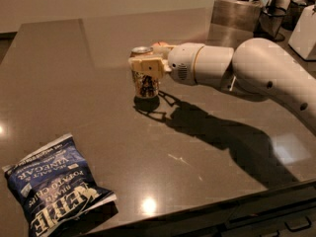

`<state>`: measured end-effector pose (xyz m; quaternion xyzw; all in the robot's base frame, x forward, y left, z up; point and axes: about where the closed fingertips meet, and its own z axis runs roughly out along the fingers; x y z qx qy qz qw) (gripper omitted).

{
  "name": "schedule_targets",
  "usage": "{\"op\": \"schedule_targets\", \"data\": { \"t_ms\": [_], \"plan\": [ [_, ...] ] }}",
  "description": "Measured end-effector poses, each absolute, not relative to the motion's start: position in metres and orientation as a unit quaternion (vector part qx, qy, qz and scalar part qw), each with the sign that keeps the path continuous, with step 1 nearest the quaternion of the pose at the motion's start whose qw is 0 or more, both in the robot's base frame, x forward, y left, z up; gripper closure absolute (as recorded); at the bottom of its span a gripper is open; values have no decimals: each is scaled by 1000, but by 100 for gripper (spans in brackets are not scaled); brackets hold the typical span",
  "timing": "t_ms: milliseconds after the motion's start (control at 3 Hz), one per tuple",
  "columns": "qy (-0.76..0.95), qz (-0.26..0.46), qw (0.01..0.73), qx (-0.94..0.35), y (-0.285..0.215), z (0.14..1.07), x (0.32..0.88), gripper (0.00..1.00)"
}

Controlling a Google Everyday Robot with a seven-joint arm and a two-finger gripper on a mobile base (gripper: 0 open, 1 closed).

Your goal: Place orange can upright

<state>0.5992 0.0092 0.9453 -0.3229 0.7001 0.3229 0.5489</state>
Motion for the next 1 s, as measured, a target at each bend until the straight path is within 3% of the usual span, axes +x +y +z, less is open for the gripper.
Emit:
{"op": "schedule_targets", "data": {
  "t_ms": [1000],
  "plan": [
    [647,289,629,-320,-2,932,592,27]
  ]
}}
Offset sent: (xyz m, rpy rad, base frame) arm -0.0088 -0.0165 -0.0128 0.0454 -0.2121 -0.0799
